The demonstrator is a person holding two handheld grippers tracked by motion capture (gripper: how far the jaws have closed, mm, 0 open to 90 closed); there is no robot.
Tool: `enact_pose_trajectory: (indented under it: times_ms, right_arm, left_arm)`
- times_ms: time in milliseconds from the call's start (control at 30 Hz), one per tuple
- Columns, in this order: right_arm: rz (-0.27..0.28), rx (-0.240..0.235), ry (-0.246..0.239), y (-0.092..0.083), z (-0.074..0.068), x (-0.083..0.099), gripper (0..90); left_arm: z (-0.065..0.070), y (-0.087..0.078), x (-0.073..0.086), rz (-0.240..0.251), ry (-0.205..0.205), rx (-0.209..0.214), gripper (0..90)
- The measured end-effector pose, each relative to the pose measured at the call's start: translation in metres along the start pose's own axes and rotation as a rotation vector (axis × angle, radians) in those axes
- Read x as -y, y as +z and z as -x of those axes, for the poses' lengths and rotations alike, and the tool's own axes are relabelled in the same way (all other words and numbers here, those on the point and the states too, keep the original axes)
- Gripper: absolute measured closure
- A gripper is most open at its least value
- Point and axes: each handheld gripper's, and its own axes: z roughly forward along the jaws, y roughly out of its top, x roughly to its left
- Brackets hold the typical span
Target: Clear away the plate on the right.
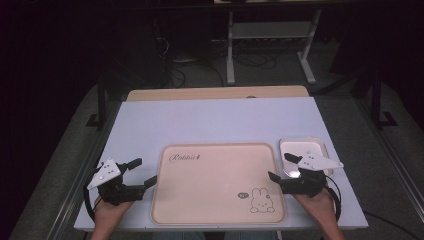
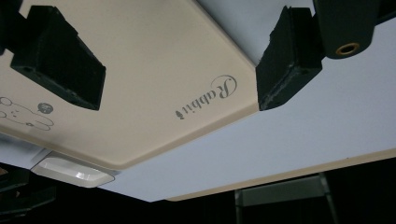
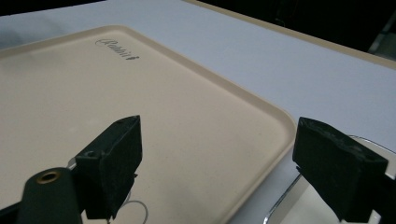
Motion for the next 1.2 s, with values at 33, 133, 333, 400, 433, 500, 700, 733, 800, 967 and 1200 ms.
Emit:
enact_pose_trajectory:
  times_ms: [33,133,333,400,433,500,700,733,800,967,1200]
  right_arm:
    - [-0.003,0.000,0.000,0.0003,-0.0002,0.0001,15.1]
    - [-0.005,-0.002,0.001,0.0001,-0.0003,0.0001,15.2]
    - [-0.001,0.001,0.008,-0.0021,0.0000,0.0000,15.1]
    - [-0.001,0.000,0.010,-0.0026,-0.0001,-0.0001,15.2]
    - [-0.001,-0.001,0.010,-0.0028,-0.0002,-0.0001,15.2]
    - [-0.001,-0.002,0.010,-0.0030,-0.0001,0.0000,15.2]
    - [0.006,-0.009,0.015,-0.0054,-0.0019,-0.0004,15.4]
    - [0.006,-0.007,0.016,-0.0057,-0.0019,-0.0004,15.4]
    - [0.007,-0.007,0.016,-0.0060,-0.0017,-0.0003,15.4]
    - [0.009,-0.005,0.017,-0.0075,-0.0019,-0.0003,15.4]
    - [0.008,-0.006,0.023,-0.0092,-0.0031,0.0000,15.4]
  left_arm:
    - [0.0005,-0.0001,0.0000,-0.001,0.001,0.000,15.7]
    - [0.0010,-0.0004,0.0000,0.001,0.004,0.001,15.8]
    - [0.0010,-0.0008,0.0001,0.000,0.005,0.006,15.8]
    - [0.0011,-0.0008,0.0001,0.001,0.005,0.005,15.8]
    - [0.0007,-0.0007,0.0002,-0.001,0.005,0.006,15.8]
    - [0.0005,-0.0007,0.0003,-0.001,0.003,0.007,15.8]
    - [0.0006,-0.0012,0.0004,-0.001,0.005,0.011,15.8]
    - [0.0006,-0.0012,0.0004,-0.001,0.005,0.011,15.8]
    - [0.0008,-0.0016,0.0003,0.001,0.005,0.012,15.8]
    - [0.0009,-0.0023,0.0005,0.001,0.003,0.012,15.8]
    - [0.0009,-0.0031,0.0006,0.002,0.003,0.012,15.8]
